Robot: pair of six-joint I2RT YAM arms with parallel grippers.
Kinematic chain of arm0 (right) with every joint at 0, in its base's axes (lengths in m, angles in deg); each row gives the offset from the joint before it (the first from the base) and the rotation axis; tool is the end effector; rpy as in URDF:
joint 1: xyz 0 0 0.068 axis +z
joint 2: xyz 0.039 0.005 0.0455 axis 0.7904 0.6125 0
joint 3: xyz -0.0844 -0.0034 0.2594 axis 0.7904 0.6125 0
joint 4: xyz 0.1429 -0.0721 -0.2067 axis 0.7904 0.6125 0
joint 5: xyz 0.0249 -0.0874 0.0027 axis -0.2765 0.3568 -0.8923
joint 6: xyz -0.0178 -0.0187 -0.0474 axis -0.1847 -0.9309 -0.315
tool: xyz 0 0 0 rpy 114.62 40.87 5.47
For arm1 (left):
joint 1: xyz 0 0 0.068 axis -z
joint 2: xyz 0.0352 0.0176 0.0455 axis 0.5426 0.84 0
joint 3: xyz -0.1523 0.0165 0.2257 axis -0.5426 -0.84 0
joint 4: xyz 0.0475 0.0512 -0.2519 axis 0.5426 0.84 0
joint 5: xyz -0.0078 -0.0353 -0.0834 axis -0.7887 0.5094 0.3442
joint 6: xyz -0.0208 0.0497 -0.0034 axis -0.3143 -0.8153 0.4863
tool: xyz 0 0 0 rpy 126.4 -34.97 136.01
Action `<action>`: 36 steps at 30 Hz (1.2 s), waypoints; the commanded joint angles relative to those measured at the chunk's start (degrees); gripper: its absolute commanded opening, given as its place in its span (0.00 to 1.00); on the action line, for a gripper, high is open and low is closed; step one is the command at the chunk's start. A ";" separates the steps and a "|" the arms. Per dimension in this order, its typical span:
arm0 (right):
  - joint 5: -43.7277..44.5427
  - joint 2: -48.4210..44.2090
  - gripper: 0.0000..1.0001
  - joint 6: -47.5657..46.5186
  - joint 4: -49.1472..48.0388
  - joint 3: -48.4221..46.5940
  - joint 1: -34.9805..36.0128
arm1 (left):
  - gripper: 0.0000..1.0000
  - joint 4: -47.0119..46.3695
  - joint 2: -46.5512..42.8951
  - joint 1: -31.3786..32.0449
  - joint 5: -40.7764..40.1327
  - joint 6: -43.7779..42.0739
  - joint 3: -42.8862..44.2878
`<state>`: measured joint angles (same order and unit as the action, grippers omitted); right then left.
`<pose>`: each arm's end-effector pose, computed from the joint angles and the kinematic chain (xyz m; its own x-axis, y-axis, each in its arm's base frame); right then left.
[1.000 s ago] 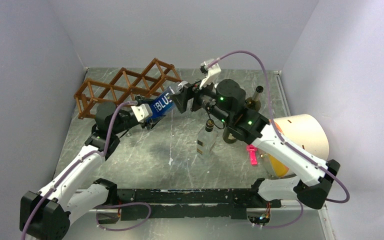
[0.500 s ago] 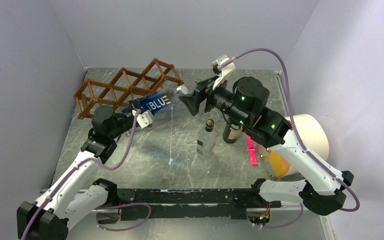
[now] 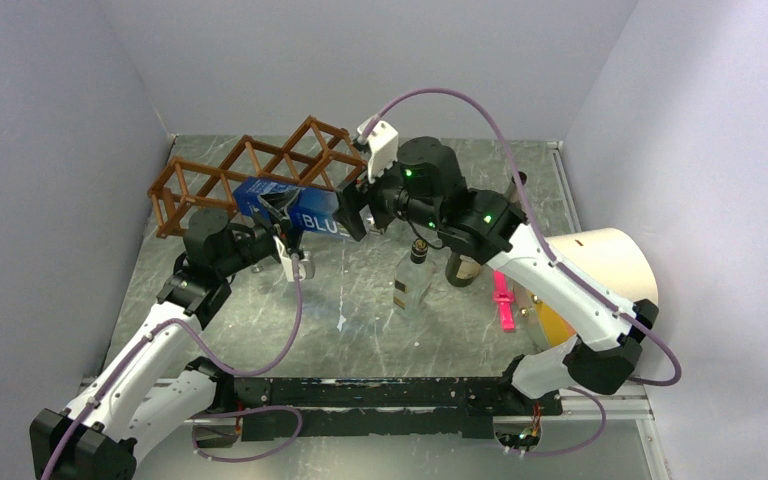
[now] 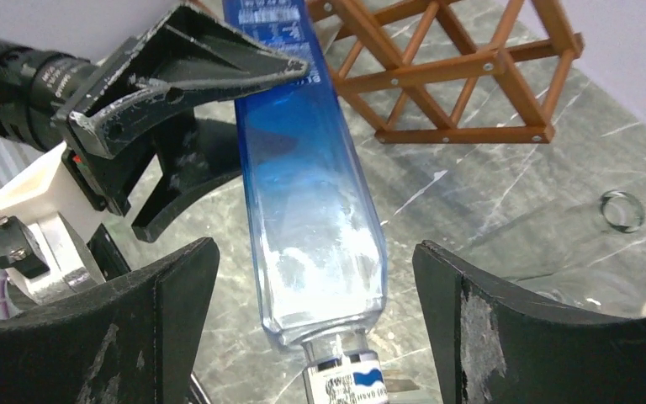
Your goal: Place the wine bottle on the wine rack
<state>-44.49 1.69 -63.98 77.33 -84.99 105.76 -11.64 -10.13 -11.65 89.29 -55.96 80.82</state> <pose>0.1808 0.2434 0.4545 -0.2440 -0.2611 -0.9340 -0.7825 0.6219 0.0305 0.1808 -0.0896 0.3141 0.7152 0.6099 -0.3414 0.3360 0.1283 0.9331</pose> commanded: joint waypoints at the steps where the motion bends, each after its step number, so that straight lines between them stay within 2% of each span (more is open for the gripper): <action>1: 0.05 1.06 0.91 -2.28 -0.48 0.95 0.64 | 0.07 -8.85 -3.00 -0.04 4.29 -7.56 3.51; 9: -2.43 5.16 0.92 -3.54 0.77 1.06 0.65 | 0.07 -7.79 -4.53 -0.03 5.04 -9.19 1.94; 15: -11.57 4.52 0.89 -5.71 0.07 3.98 0.69 | 0.07 -11.64 -6.60 -0.05 0.41 -10.73 -1.81; 19: -11.62 5.26 0.88 -4.45 0.19 4.33 0.69 | 0.07 -10.02 -8.20 -0.05 0.17 -13.68 -3.25; 27: -11.28 8.84 0.88 -3.90 1.41 2.35 0.77 | 0.07 -11.42 -10.16 -0.03 0.25 -14.09 -4.84; 31: -11.82 10.56 0.87 -4.99 1.65 2.79 1.49 | 0.07 -10.94 -10.17 -0.03 0.41 -12.90 -4.72; 36: -7.84 11.60 0.83 -5.22 1.97 3.55 2.88 | 0.07 -10.71 -10.06 -0.07 -0.40 -9.99 -3.98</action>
<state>-54.24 12.24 -68.79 78.99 -81.27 107.12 -9.43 -18.28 -11.82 87.43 -66.61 74.08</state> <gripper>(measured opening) 0.855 0.661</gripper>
